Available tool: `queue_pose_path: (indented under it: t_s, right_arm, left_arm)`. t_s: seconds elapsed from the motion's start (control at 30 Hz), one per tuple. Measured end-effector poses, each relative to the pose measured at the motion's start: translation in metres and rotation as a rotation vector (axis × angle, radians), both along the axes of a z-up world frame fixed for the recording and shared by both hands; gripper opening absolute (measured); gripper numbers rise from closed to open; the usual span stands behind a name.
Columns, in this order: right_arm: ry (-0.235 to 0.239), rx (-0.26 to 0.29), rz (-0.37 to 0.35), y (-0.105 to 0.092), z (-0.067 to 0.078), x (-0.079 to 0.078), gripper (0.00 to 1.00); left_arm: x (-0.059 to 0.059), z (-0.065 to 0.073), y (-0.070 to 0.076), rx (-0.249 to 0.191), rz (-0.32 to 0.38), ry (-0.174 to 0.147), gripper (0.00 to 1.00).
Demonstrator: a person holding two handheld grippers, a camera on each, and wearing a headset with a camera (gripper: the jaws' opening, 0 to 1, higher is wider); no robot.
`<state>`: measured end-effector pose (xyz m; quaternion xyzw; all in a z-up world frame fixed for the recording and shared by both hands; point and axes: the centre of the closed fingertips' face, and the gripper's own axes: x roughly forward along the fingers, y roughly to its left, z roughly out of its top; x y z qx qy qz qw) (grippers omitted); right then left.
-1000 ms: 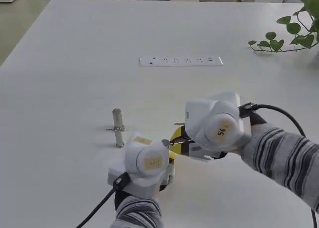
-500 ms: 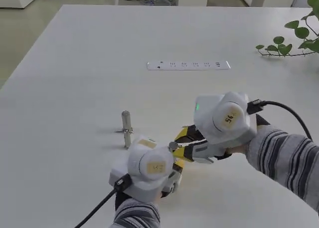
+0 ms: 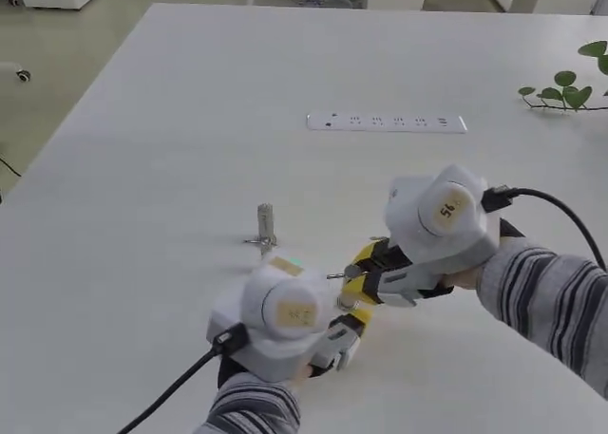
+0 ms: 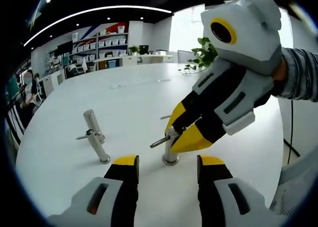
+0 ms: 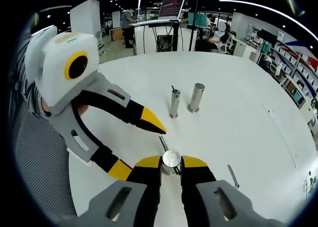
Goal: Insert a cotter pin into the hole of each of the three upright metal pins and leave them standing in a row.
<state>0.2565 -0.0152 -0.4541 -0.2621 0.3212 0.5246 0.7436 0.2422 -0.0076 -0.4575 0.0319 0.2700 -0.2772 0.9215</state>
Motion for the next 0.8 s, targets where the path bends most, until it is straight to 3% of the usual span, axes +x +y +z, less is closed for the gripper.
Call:
queue_pose_path:
  t_s: [0.07, 0.23, 0.43, 0.53, 0.8]
  right_arm:
    - [0.044, 0.034, -0.057, 0.002, 0.002, -0.001, 0.08]
    - [-0.01, -0.009, -0.046, 0.0, 0.002, 0.004, 0.08]
    - [-0.003, 0.017, -0.114, 0.004, 0.013, 0.02, 0.08]
    - [-0.017, 0.005, -0.125, 0.004, 0.013, 0.028, 0.08]
    - [-0.001, -0.002, -0.133, 0.008, 0.01, 0.037, 0.08]
  left_arm:
    - [-0.002, 0.004, 0.002, -0.009, 0.0, -0.005, 0.45]
    - [-0.008, 0.012, 0.01, -0.024, 0.002, 0.003, 0.47]
    - [-0.014, 0.023, 0.02, -0.053, 0.01, -0.014, 0.51]
    - [-0.016, 0.027, 0.025, -0.044, 0.006, -0.034, 0.54]
    - [-0.02, 0.038, 0.032, -0.051, -0.001, -0.062, 0.63]
